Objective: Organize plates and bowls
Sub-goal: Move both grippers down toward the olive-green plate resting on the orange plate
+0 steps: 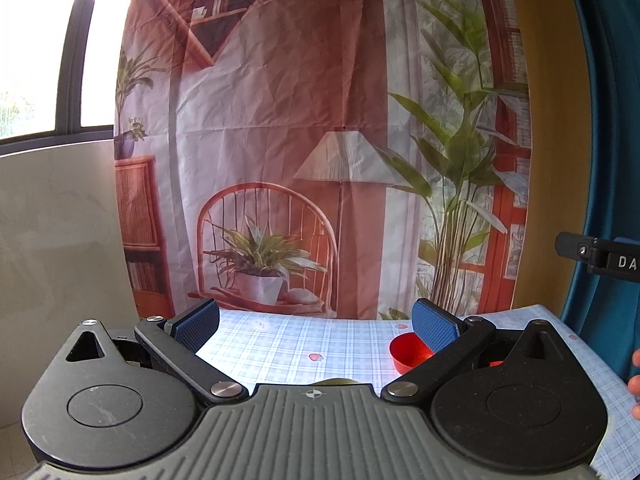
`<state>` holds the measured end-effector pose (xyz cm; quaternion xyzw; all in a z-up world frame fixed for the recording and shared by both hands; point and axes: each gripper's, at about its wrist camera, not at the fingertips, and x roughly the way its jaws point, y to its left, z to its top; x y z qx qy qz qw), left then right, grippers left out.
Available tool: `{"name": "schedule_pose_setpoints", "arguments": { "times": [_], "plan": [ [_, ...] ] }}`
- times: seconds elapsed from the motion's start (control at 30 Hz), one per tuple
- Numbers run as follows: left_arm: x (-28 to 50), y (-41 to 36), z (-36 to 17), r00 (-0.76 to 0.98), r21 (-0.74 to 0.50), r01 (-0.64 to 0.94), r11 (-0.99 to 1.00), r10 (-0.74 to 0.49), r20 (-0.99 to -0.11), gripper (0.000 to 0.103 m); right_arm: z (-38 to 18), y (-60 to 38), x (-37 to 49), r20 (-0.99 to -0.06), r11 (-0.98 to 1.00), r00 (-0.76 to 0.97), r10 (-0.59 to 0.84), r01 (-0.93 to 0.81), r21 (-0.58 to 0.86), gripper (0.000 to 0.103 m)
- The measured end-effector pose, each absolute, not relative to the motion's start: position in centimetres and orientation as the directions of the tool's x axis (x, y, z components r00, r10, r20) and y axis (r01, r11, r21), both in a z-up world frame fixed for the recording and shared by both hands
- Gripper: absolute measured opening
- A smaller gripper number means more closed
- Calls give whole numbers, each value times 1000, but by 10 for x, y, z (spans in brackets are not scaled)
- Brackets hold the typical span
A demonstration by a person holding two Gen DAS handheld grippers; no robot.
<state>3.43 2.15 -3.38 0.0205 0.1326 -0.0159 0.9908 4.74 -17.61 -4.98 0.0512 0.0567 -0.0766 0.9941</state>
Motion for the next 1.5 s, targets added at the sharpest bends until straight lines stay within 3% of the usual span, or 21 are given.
{"name": "schedule_pose_setpoints", "arguments": {
  "times": [0.17, 0.37, 0.77, 1.03, 1.33, 1.5],
  "plan": [
    [50, 28, -58, 954, -32, 22, 999, -31, -297, 103, -76, -180, 67, -159, 972, 986, -44, 79, 220, 103],
    [62, 27, -97, 934, 16, 24, 1000, -17, -356, 103, -125, -157, 72, -219, 978, 967, -132, 163, 132, 103],
    [82, 43, -169, 844, -10, 11, 1000, -15, -536, 102, -205, -142, 76, -410, 971, 909, -77, 162, 175, 103],
    [78, 28, -180, 828, 64, 35, 997, 7, -561, 102, -216, -127, 78, -452, 983, 892, -5, 88, 163, 92],
    [78, 38, -173, 818, 0, 17, 1000, -14, -575, 100, -210, -144, 74, -452, 968, 892, 13, 102, 229, 90],
    [96, 50, -168, 818, -9, -4, 1000, -2, -576, 96, -208, -145, 90, -471, 974, 877, 100, 12, 228, 84]
  ]
}}
